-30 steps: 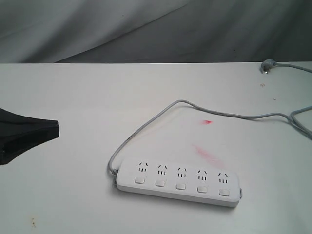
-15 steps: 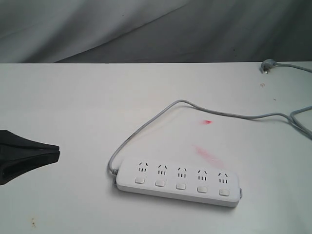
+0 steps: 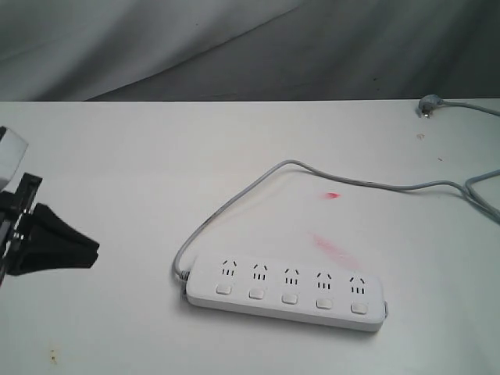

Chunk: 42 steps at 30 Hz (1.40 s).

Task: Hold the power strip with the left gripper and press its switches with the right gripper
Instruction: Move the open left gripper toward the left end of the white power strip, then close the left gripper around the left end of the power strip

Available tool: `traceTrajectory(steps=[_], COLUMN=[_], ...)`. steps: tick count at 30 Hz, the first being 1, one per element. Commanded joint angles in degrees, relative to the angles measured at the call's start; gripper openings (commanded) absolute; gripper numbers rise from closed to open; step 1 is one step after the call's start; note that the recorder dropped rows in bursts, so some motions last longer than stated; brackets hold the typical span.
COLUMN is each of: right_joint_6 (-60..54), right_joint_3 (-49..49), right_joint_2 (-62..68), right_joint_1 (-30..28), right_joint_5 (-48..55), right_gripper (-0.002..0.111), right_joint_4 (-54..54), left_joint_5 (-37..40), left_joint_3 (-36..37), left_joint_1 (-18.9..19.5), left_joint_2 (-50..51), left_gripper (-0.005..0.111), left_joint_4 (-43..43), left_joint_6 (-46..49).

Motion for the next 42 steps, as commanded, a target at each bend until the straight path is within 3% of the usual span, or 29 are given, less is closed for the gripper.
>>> traceTrajectory(steps=[1, 4, 6, 12, 15, 20, 28, 42], right_joint_6=[-0.16, -0.16, -0.16, -0.16, -0.16, -0.16, -0.16, -0.16], right_joint_3=[0.17, 0.17, 0.17, 0.17, 0.17, 0.17, 0.17, 0.17], right_joint_2=[-0.17, -0.17, -0.17, -0.17, -0.17, -0.17, -0.17, -0.17], right_joint_1=[-0.43, -0.43, -0.43, -0.43, -0.43, -0.43, -0.43, -0.43], right_joint_5=[-0.18, -0.18, -0.18, -0.18, -0.18, -0.18, -0.18, -0.18], right_gripper=[0.000, 0.000, 0.000, 0.000, 0.000, 0.000, 0.000, 0.000], right_joint_4=[0.41, 0.41, 0.41, 0.41, 0.41, 0.41, 0.41, 0.41], left_joint_5=[0.61, 0.61, 0.06, -6.17, -8.30, -18.90, -18.04, -15.66], left_joint_3=[-10.50, -15.13, -16.08, -16.07, -16.07, -17.43, -22.28, -22.89], left_joint_1=[-3.21, -8.31, -12.35, -22.08, -25.23, -29.32, -30.53, -30.53], left_joint_2=[6.54, 9.70, 10.90, 13.90, 16.25, 20.57, 24.94, 29.48], left_gripper=[0.042, 0.082, 0.094, 0.090, 0.089, 0.089, 0.089, 0.089], left_joint_4=[4.39, 8.73, 10.40, 10.45, 9.00, 7.23, 7.51, 9.60], left_joint_6=[0.42, 0.42, 0.42, 0.42, 0.42, 0.42, 0.42, 0.42])
